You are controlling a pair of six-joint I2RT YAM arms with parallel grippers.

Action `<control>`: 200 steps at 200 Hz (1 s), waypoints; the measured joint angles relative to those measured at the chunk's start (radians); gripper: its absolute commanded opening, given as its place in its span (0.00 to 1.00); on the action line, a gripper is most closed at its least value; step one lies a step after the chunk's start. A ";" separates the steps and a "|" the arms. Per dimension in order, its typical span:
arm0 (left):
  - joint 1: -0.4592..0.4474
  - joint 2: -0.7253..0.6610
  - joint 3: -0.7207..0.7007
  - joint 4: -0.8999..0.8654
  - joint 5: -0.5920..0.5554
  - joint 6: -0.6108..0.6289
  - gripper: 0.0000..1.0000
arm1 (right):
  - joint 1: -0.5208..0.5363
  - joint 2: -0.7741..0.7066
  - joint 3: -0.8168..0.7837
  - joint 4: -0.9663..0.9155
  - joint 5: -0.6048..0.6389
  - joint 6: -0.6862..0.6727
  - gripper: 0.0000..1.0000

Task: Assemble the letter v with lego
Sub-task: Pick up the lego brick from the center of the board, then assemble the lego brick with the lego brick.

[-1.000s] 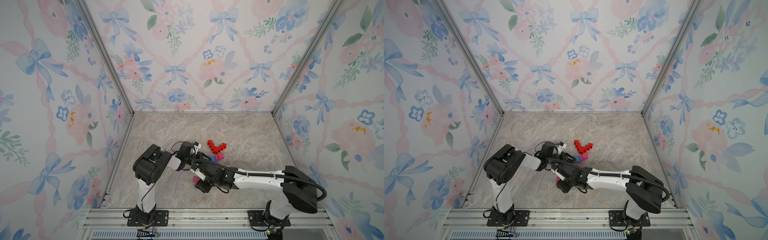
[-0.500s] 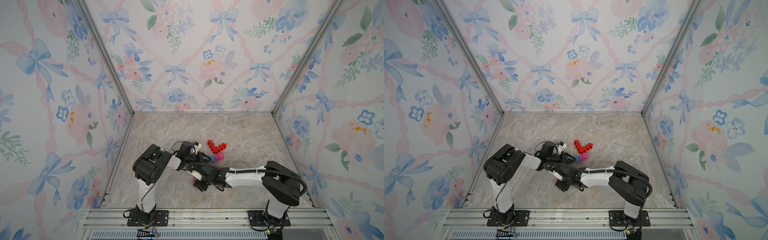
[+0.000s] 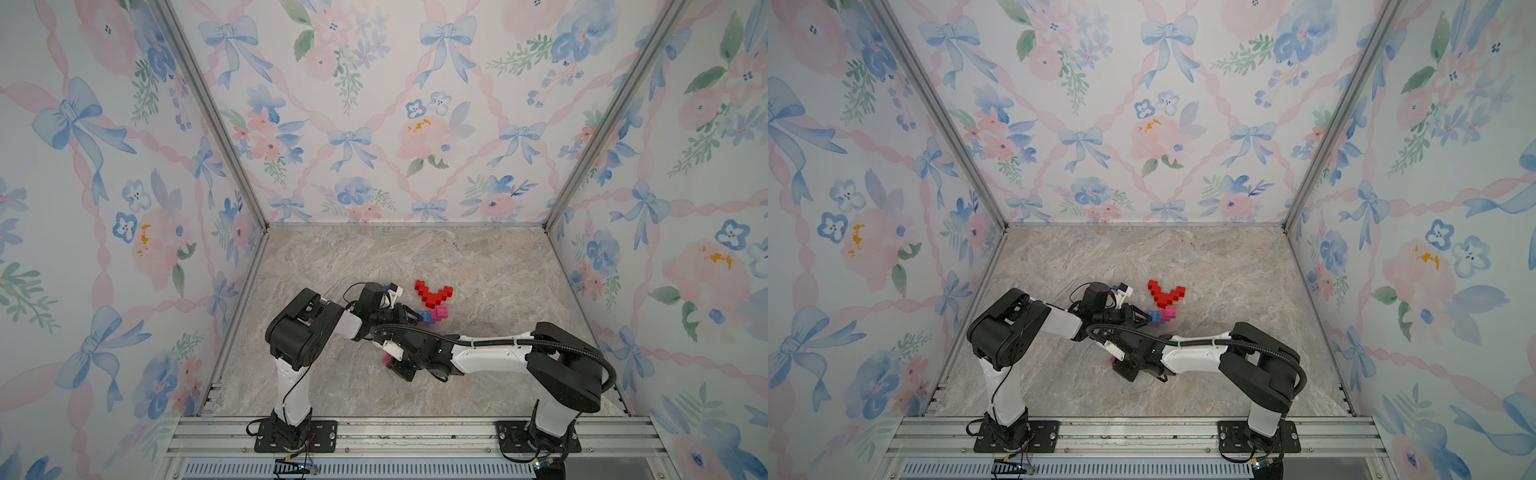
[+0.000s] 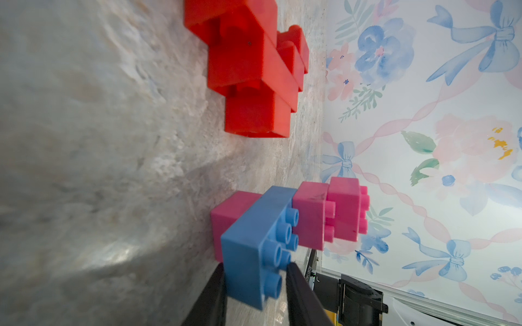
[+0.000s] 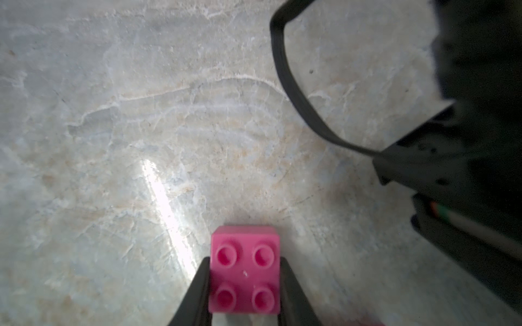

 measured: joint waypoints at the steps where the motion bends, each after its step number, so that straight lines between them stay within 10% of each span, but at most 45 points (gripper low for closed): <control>1: 0.000 0.000 0.000 0.000 0.000 0.000 0.36 | 0.000 -0.004 -0.001 -0.002 0.000 0.000 0.27; 69: 0.002 -0.005 0.000 -0.010 -0.002 0.005 0.36 | -0.111 -0.249 -0.084 -0.106 0.035 0.043 0.23; 200: 0.002 -0.006 0.000 -0.011 -0.002 0.007 0.36 | -0.157 -0.148 -0.082 -0.100 0.022 0.045 0.20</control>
